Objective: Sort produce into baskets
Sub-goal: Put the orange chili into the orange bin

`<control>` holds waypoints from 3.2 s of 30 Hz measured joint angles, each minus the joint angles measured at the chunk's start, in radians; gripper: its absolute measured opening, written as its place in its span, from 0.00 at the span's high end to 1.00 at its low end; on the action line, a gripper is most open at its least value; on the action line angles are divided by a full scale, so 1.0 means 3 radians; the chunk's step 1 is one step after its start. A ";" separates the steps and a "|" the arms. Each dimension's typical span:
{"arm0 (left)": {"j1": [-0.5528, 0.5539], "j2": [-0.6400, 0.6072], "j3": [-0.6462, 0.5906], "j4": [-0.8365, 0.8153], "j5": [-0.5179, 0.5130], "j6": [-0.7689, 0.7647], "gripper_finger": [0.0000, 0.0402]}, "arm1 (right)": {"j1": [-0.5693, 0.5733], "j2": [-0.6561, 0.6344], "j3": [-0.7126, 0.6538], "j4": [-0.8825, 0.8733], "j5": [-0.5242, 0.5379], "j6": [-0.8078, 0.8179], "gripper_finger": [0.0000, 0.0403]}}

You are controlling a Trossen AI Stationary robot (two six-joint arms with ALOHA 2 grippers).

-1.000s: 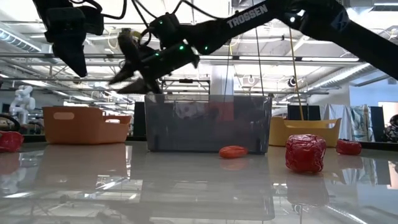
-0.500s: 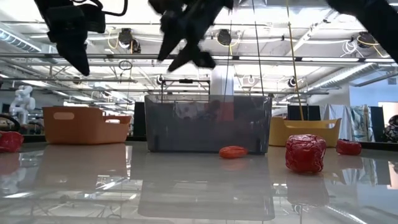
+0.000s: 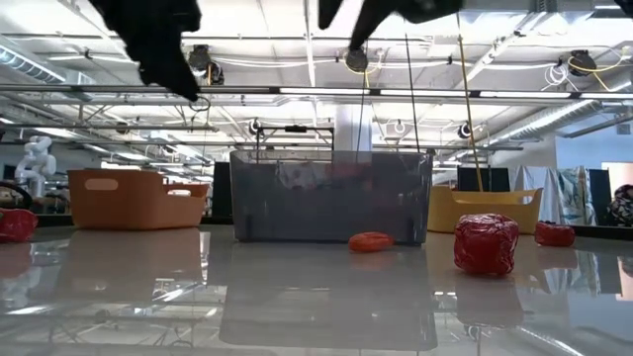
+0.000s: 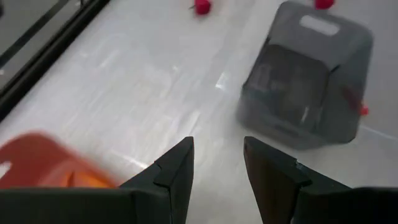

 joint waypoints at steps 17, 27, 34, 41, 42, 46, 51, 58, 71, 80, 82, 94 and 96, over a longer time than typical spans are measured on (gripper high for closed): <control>0.0000 0.0484 0.0001 0.0630 0.0427 0.0074 0.63 | 0.0345 0.0596 0.0000 -0.0307 0.0404 0.1606 0.50; 0.0000 0.0484 0.0001 0.0633 0.0536 -0.0009 0.63 | 0.0322 0.0630 -0.0067 -0.0297 0.0445 0.2065 0.42; 0.0000 0.0485 0.0001 0.0632 0.0538 -0.0007 0.63 | 0.0323 0.0636 -0.0468 0.0181 0.0445 0.2328 0.42; 0.0000 0.0484 0.0001 0.0632 0.0538 -0.0005 0.63 | 0.0252 0.0636 -0.0820 0.0504 0.0611 0.2330 0.42; 0.0000 0.0485 0.0001 0.0632 0.0538 -0.0005 0.63 | 0.0249 0.0636 -0.0861 0.0533 0.0620 0.2350 0.42; 0.0000 0.0485 0.0001 0.0622 0.0538 -0.0005 0.63 | 0.0261 0.0636 -0.1034 0.0722 0.0621 0.2415 0.42; 0.0000 0.0484 0.0001 0.0586 0.0537 -0.0003 0.63 | 0.0262 0.0613 -0.1151 0.0890 0.0613 0.2425 0.46; 0.0003 0.0484 0.0001 0.0559 0.0512 0.0023 0.63 | 0.0254 0.0613 -0.1152 0.0877 0.0589 0.2390 0.63; 0.0006 0.0484 0.0001 0.0535 0.0436 0.0105 0.63 | 0.0256 0.0508 -0.0894 0.0675 0.0447 0.1950 0.91; 0.0013 0.0485 0.0003 0.0372 0.0424 0.0175 0.63 | 0.0155 0.0217 -0.0454 0.0338 0.0321 0.0935 0.91; 0.0024 0.0484 0.0004 0.0341 0.0423 0.0169 0.63 | 0.0052 0.0198 -0.0352 0.0316 0.0321 0.0590 0.91; 0.0069 0.0475 0.0005 -0.0706 0.0188 -0.0444 0.63 | -0.0886 0.0164 -0.0137 0.0820 0.0304 -0.1323 0.91; 0.0069 0.0475 0.0005 -0.0940 0.0062 -0.0592 0.63 | -0.1068 0.0164 -0.0137 0.1023 0.0229 -0.1649 0.91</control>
